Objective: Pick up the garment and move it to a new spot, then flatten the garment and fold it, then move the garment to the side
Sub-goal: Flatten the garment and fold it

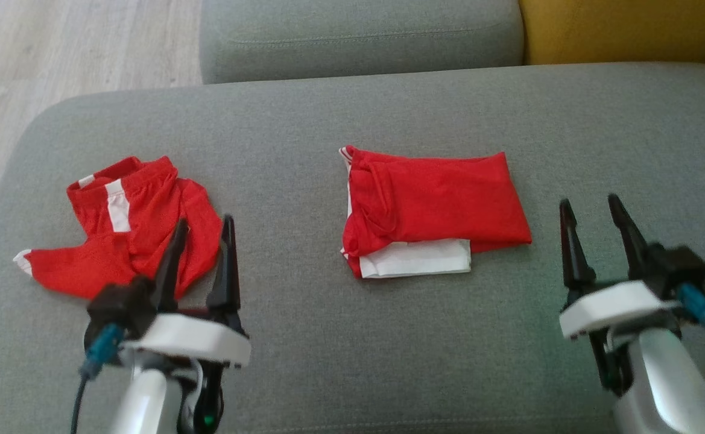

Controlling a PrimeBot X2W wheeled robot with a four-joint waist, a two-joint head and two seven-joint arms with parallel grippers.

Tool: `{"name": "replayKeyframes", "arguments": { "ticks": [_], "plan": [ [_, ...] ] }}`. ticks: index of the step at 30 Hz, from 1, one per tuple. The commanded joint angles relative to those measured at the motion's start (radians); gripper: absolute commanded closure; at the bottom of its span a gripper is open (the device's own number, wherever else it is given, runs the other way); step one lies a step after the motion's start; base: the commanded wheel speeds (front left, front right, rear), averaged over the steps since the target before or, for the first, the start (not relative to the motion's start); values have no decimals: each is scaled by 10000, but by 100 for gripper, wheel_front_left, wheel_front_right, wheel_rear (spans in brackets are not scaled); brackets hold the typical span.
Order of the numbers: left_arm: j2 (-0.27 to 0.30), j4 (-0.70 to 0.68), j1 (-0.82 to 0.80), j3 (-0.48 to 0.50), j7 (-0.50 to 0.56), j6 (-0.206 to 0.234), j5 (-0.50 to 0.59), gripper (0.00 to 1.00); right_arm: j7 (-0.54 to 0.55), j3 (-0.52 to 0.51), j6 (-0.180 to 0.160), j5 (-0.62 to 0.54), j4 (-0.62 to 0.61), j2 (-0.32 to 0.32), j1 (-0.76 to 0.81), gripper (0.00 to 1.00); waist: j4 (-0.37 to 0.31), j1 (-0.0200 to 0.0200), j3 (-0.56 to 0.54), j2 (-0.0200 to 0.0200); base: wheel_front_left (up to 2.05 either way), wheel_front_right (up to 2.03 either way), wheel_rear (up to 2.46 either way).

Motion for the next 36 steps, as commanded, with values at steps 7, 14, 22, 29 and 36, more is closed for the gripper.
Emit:
{"name": "replayKeyframes", "arguments": {
  "ticks": [7, 14, 22, 29, 36],
  "plan": [
    [78, -443, 77, 418, -59, -65, 201, 0, -108, -316, -7, -472, -1065, 404, 472, 0, 111, 0, 161, -1, 0, 0, 0],
    [77, -496, -199, 124, -59, -113, 148, 0, 20, -271, -7, -389, -1192, 454, 113, 100, 551, 0, 646, -1, 0, 0, 0],
    [77, -495, -654, -369, -59, -72, 9, 0, 398, -16, -7, -439, -352, 468, -1309, 100, 1544, 0, 1693, -1, 0, 0, 0],
    [77, -495, -983, -706, -59, 29, -135, 0, 534, -426, -7, -808, 1813, 476, -2793, 100, 2464, 0, 2353, -1, 0, 0, 0],
    [77, -493, -1061, -843, -59, 119, -288, 0, 159, -432, -7, -954, 3693, 478, -3553, 100, 2976, 0, 2477, -1, 0, 0, 0]
  ]
}}
